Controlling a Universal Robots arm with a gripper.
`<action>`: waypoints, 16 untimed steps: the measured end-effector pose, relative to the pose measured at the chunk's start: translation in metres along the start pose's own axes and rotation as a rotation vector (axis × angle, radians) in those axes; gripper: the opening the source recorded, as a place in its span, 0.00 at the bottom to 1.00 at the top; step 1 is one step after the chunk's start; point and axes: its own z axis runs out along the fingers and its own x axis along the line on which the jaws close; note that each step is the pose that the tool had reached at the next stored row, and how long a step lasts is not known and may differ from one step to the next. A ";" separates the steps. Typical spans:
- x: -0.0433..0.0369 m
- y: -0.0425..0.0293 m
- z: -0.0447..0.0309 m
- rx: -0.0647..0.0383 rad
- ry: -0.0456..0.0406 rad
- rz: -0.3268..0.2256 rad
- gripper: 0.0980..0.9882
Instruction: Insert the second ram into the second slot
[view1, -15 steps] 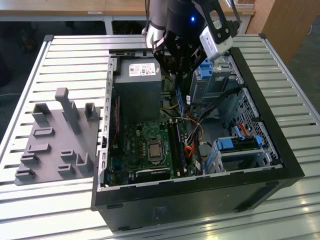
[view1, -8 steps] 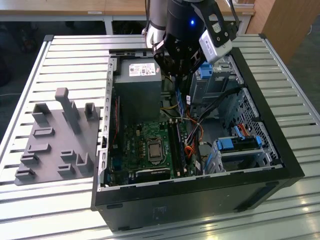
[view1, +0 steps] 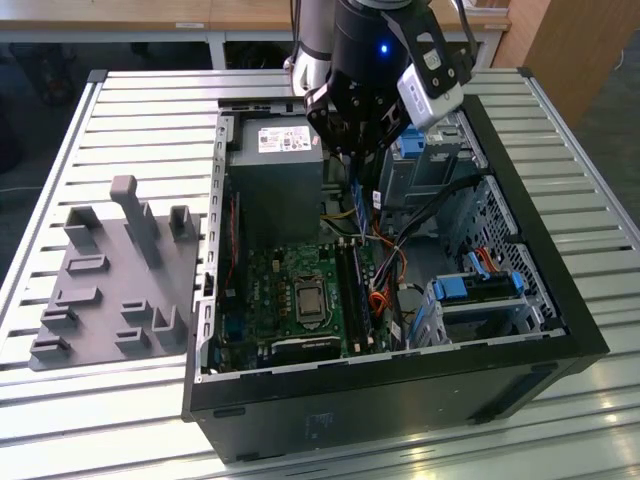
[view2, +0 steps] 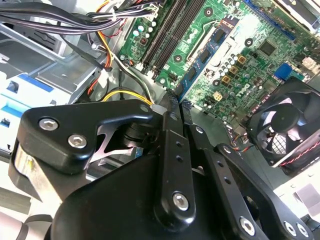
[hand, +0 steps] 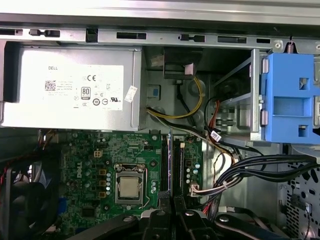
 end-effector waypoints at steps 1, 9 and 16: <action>0.0000 0.0000 0.0003 0.000 0.0000 0.000 0.04; 0.0000 -0.0001 0.0031 0.000 0.0000 0.000 0.04; 0.0001 -0.0002 0.0052 0.000 0.0000 0.000 0.04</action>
